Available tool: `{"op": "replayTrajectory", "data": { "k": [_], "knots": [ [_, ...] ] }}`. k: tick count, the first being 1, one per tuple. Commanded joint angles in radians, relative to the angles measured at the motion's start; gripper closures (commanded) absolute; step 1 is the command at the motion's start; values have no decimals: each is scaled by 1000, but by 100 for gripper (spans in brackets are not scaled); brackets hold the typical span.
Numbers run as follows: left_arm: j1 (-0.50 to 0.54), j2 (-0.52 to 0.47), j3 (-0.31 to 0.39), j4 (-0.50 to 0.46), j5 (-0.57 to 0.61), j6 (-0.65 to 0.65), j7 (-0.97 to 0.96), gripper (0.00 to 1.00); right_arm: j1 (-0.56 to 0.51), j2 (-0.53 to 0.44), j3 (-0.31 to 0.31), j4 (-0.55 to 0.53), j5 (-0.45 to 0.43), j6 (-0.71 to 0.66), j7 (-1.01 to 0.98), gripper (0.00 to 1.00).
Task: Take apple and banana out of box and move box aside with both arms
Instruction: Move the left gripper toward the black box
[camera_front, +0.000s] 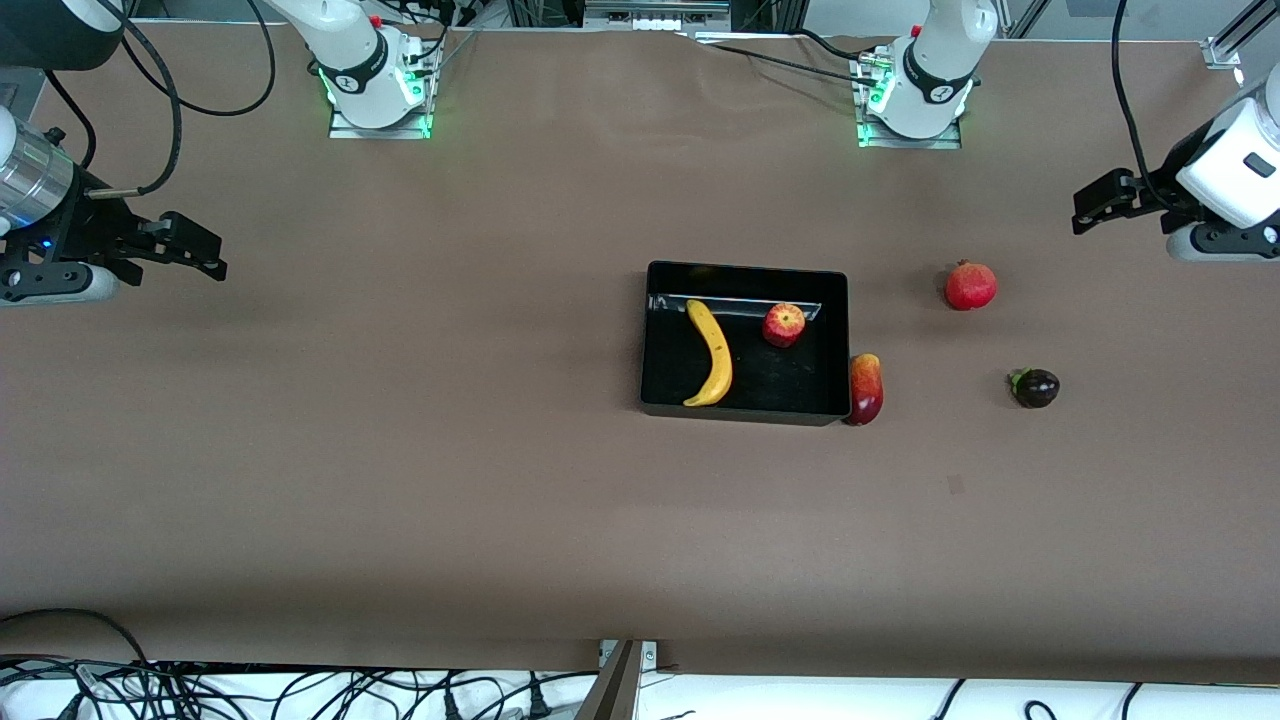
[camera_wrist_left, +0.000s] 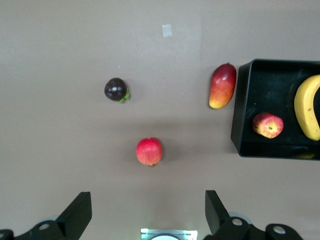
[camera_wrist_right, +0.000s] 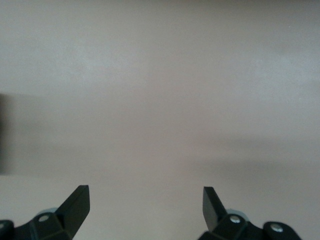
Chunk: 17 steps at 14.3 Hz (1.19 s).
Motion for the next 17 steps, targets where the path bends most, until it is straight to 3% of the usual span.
{"op": "replayTrajectory", "data": {
  "k": [1,6,11,17],
  "knots": [
    [1,47,1,65,-17,-29,23,0,-12,-3,9,7,-5,-4,-10,0],
    [-20,79,-10,70,-17,-37,19,0,-12,-3,9,7,-5,-4,-10,0],
    [-30,171,-175,65,-31,-75,-137,0,-12,-3,9,7,-5,-4,-10,0],
    [-45,320,-352,55,-24,110,-426,0,-12,-3,9,7,-5,-4,-10,0]
  ]
}}
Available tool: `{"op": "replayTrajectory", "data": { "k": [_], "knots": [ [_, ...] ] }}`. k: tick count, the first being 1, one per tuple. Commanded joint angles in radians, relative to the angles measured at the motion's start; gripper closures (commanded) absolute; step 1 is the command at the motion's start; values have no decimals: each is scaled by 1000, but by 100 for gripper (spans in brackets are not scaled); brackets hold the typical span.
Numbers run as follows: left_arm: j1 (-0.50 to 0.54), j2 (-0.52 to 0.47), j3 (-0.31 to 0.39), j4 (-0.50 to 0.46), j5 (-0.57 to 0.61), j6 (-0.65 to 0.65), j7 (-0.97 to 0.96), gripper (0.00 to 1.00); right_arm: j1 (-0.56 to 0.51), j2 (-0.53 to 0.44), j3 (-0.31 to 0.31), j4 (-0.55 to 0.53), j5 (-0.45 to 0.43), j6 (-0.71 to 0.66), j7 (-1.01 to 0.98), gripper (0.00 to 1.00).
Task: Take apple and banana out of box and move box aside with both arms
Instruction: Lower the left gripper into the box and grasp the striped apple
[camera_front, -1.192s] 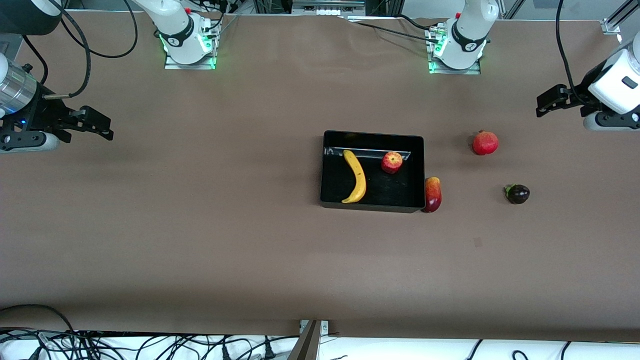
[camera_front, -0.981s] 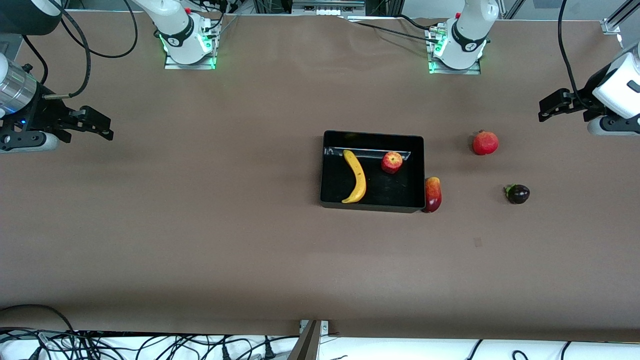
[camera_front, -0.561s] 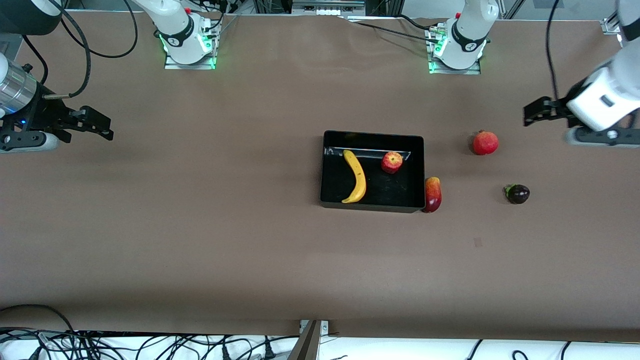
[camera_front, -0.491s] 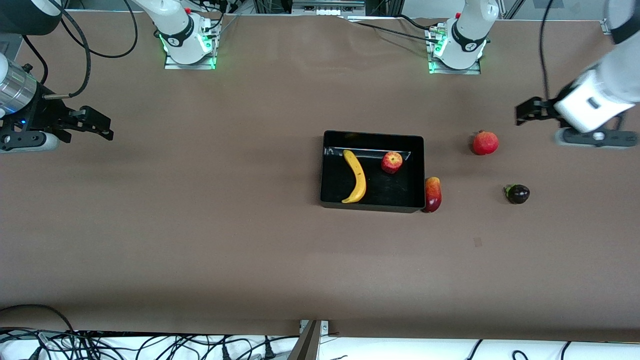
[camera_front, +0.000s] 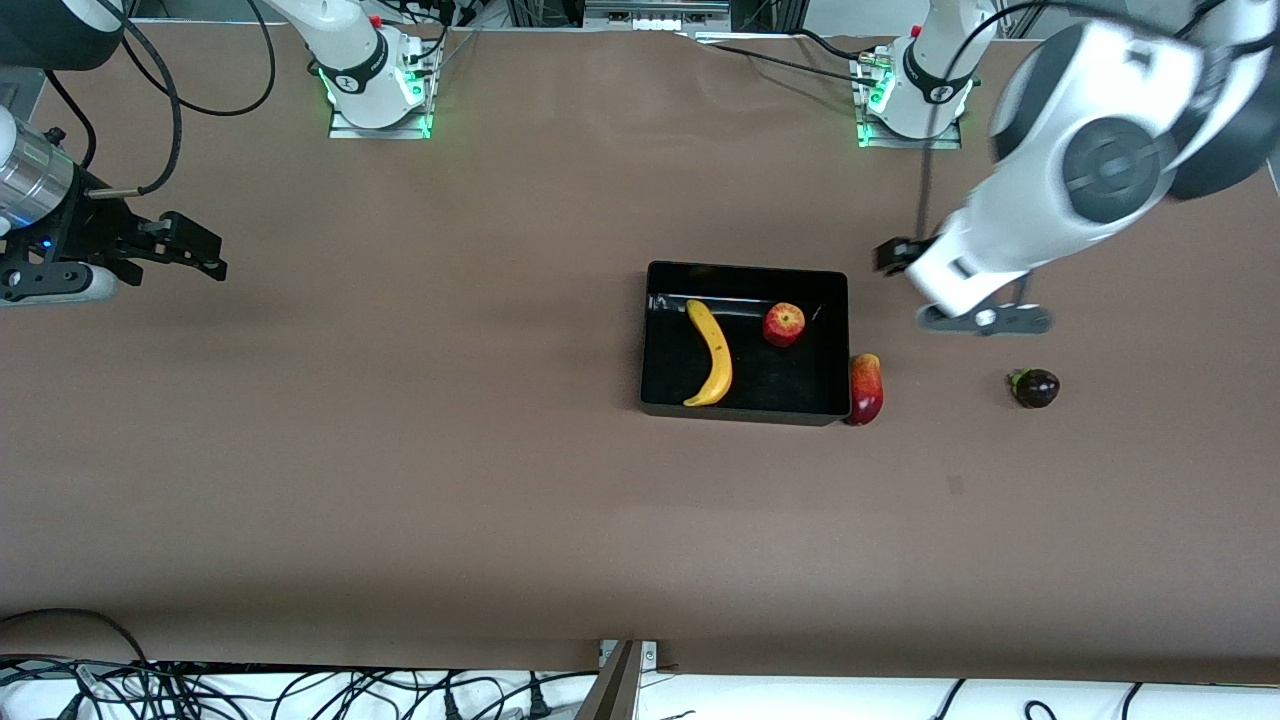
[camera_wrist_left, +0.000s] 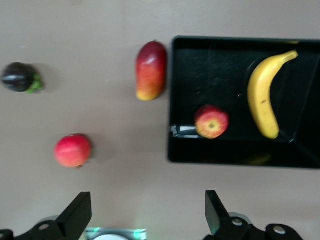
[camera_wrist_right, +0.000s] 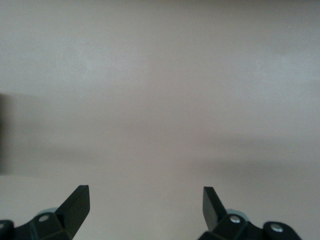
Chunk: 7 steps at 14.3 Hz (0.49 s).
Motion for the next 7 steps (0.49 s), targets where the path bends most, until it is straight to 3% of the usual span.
{"op": "replayTrajectory", "data": {
  "k": [1,3,7],
  "knots": [
    [-23,72,-31,24,-11,55,-80,0,-12,-3,9,6,-5,-4,-10,0],
    [-52,107,-31,1,-8,107,-110,0,-12,-3,9,6,-5,-4,-10,0],
    [-87,110,-31,-192,-6,346,-139,0,-12,-3,9,6,-5,-4,-10,0]
  ]
}}
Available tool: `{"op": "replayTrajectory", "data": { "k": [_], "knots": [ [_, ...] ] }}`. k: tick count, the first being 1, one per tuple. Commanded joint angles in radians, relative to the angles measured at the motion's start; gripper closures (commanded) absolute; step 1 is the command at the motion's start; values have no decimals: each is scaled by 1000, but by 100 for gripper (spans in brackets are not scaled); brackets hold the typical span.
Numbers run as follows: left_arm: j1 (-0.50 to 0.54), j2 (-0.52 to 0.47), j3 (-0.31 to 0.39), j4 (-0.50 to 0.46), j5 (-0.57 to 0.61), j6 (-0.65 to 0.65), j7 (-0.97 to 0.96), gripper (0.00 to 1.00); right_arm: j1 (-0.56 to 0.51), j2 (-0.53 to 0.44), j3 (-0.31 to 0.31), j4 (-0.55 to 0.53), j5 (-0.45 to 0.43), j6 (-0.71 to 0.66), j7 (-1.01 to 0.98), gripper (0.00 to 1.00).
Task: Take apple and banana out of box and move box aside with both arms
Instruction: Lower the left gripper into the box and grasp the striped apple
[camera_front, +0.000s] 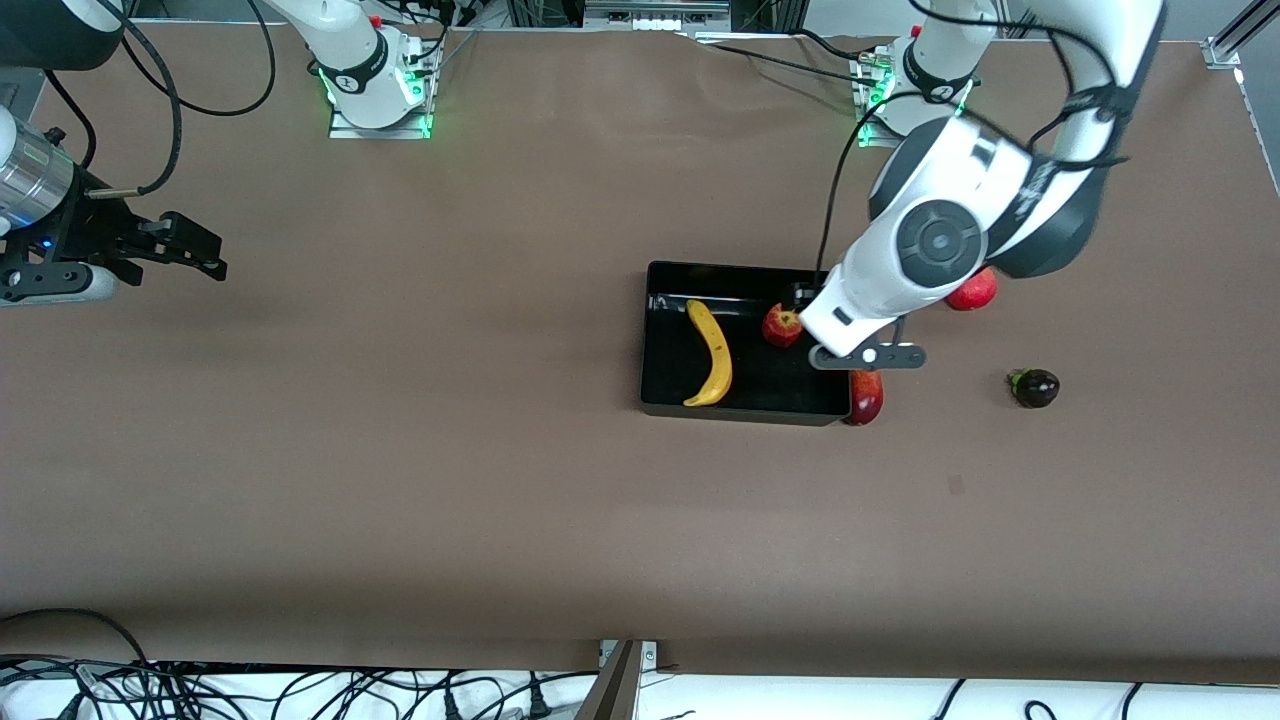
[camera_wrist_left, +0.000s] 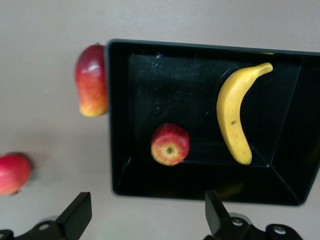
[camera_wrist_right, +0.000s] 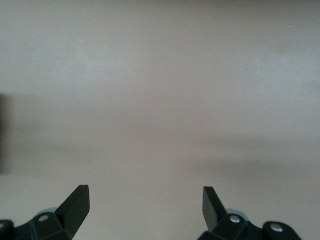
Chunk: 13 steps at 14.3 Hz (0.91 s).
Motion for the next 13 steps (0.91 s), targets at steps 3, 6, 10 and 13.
{"op": "replayTrajectory", "data": {
  "k": [3,6,10,13],
  "knots": [
    [-22,-12,0,-235,-5,281,-23,0,-12,-3,9,6,-5,-4,-10,0],
    [-45,29,2,-298,53,386,-25,0,-13,-3,9,6,-4,-11,-10,0],
    [-42,95,2,-350,124,524,-41,0,-13,-3,8,5,-4,-14,-10,0],
    [-36,124,2,-360,135,532,-45,35,-15,-3,8,3,-4,-15,-9,0]
  ]
}}
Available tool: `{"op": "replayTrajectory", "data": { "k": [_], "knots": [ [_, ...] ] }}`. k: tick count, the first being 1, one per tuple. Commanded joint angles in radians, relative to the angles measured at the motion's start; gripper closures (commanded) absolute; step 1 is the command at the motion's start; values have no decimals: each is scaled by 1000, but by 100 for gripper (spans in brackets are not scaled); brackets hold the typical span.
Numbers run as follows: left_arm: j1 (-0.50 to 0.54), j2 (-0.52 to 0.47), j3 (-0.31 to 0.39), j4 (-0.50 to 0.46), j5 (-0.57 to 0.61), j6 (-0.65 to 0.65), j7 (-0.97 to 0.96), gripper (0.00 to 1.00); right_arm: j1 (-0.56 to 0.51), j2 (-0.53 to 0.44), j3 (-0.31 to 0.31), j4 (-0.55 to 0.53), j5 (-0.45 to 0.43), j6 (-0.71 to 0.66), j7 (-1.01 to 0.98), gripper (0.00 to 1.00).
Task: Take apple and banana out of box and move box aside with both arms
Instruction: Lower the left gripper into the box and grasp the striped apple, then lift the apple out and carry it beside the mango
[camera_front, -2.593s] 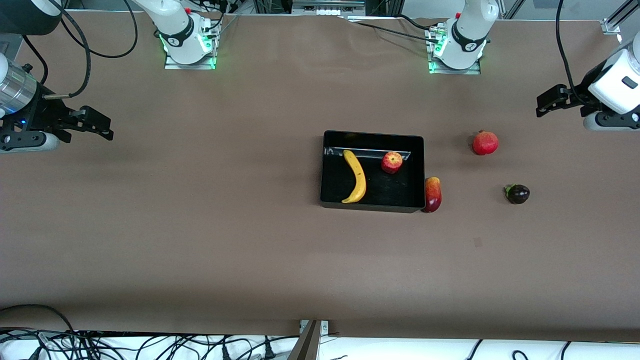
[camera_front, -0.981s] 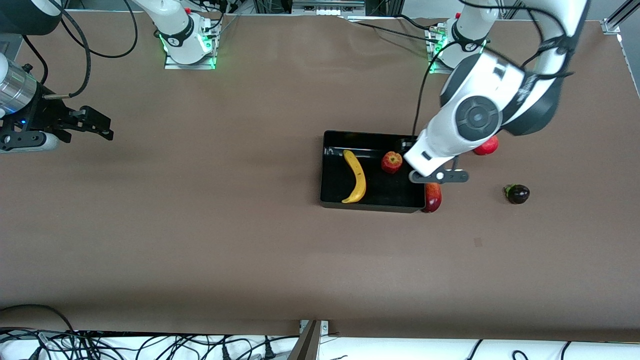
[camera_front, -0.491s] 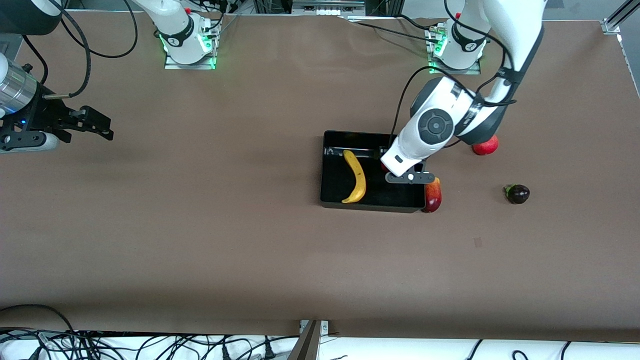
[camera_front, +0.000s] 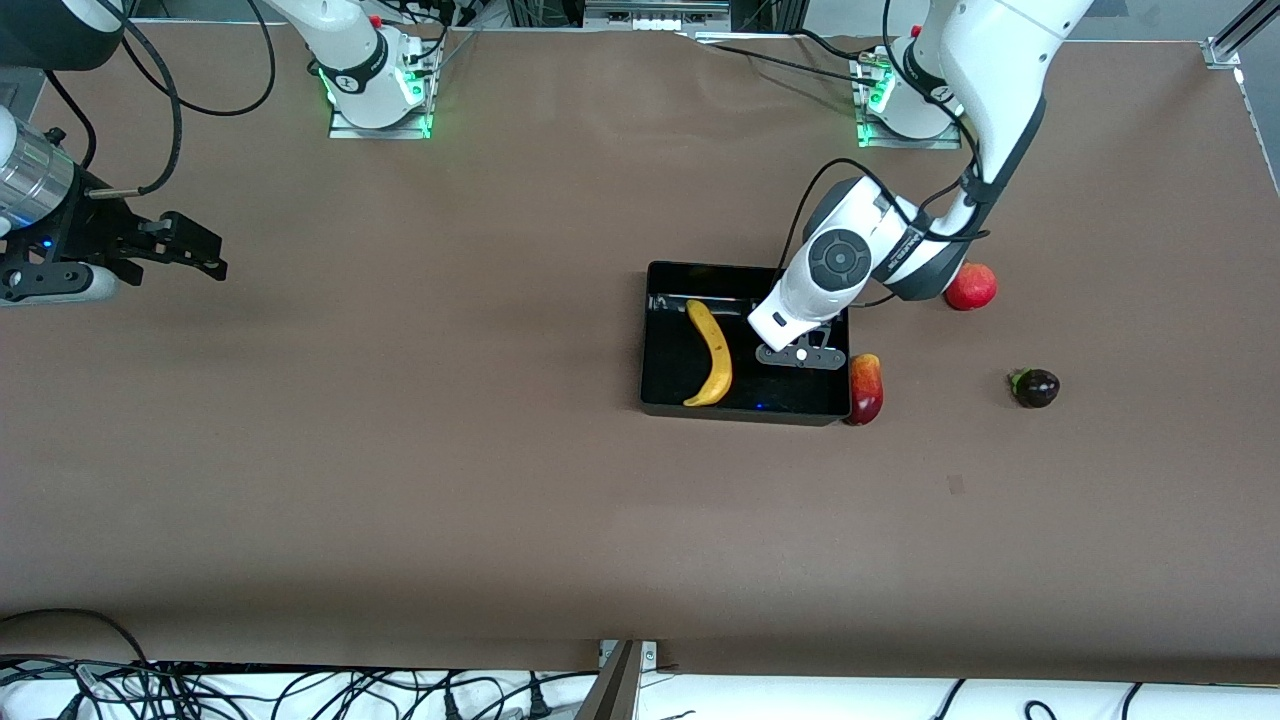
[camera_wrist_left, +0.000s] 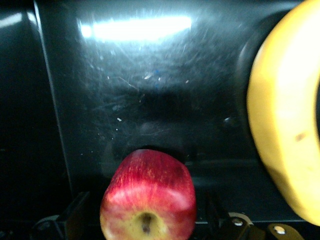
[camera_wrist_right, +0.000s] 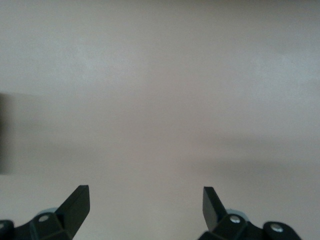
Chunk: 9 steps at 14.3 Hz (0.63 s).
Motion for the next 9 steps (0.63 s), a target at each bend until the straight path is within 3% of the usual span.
{"op": "replayTrajectory", "data": {
  "k": [1,3,5,9],
  "knots": [
    [7,-3,-1,-6,23,6,-24,65,-13,-3,8,4,-5,-13,-9,0],
    [7,-7,-2,6,23,-26,-54,85,-13,-3,8,4,-4,-13,-9,0],
    [7,-53,-2,52,19,-110,-76,85,-15,-3,8,4,-4,-14,-7,0],
    [25,-119,-2,268,8,-482,-61,81,-13,-3,8,4,-5,-14,-7,0]
  ]
}}
